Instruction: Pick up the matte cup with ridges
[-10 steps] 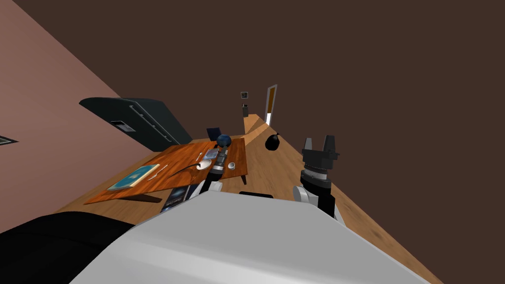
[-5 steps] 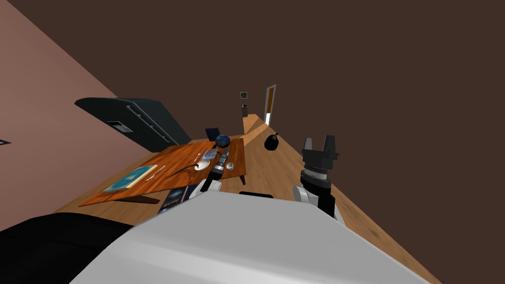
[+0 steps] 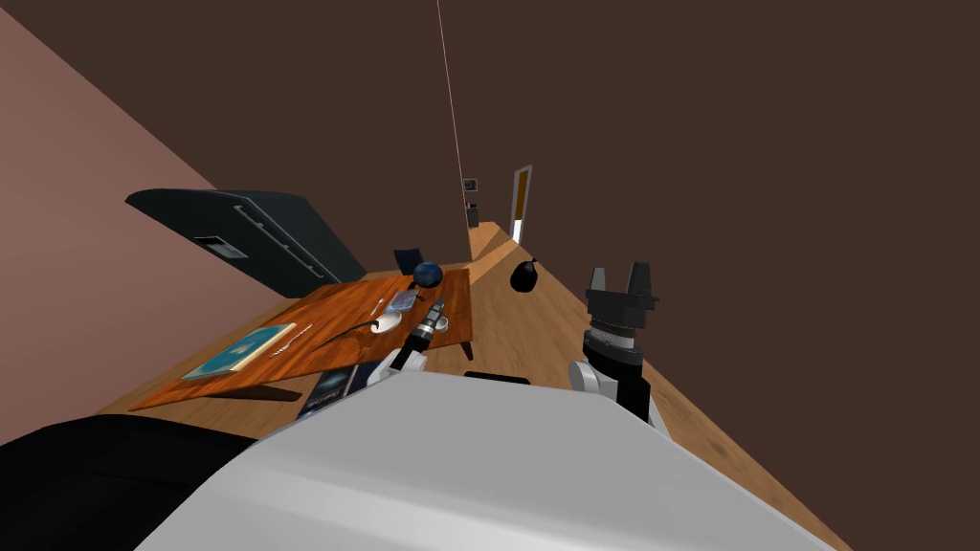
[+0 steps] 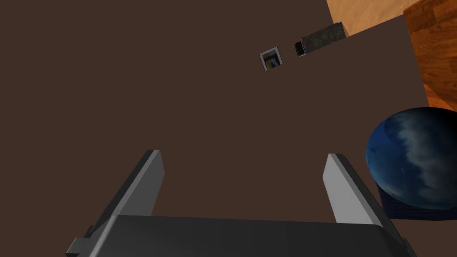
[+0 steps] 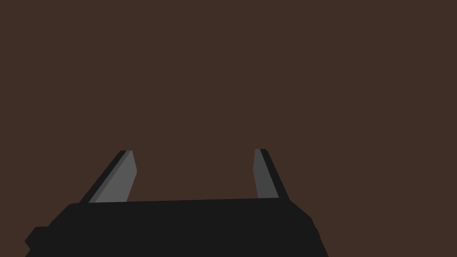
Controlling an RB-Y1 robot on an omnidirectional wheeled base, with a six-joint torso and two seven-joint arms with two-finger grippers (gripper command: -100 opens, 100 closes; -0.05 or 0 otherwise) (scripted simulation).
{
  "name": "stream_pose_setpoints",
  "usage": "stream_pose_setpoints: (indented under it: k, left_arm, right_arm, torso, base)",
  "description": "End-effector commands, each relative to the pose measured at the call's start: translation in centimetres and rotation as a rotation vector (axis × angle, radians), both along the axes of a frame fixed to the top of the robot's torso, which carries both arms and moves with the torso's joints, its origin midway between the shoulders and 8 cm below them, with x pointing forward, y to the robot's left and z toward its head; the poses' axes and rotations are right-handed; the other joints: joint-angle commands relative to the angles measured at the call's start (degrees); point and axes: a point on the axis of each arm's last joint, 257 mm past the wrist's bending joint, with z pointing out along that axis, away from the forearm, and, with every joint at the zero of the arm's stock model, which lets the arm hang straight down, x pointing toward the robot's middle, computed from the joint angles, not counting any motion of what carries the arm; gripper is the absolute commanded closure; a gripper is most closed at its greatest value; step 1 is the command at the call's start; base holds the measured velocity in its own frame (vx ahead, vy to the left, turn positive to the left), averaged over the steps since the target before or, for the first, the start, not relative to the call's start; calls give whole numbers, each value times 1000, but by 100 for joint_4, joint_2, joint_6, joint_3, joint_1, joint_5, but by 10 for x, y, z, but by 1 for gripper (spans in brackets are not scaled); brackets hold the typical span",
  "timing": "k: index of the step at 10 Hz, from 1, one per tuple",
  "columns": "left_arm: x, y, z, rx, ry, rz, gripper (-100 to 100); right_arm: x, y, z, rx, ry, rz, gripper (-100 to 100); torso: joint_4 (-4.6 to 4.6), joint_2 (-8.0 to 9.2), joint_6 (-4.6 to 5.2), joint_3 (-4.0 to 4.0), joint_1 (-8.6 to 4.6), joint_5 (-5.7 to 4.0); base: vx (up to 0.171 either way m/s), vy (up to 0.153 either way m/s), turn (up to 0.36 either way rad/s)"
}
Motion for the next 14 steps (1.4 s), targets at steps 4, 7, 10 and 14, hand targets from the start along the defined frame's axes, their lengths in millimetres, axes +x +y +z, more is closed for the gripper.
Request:
stream_pose_setpoints:
  k: [4, 7, 10, 14]
  left_arm:
    - [3, 35, -70, 46, 196, 31, -100]
    - [-6, 57, -107, 64, 292, 62, -100]
    - [-18, 91, -149, 87, 422, 108, -100]
    - [-49, 150, -203, 111, 612, 201, -100]
  right_arm:
    - [0, 0, 0, 0, 0, 0, 0]
    - [0, 0, 0, 0, 0, 0, 0]
    - [0, 0, 0, 0, 0, 0, 0]
    - [0, 0, 0, 0, 0, 0, 0]
  torso:
    - [0, 2, 1, 1, 6, 2]
    - [0, -1, 1, 0, 4, 1]
    - [0, 4, -1, 2, 9, 1]
    - [-1, -5, 1, -3, 6, 1]
  base:
    - [29, -52, -42]
    - [33, -48, -34]
    - [26, -45, -51]
    - [58, -56, -77]
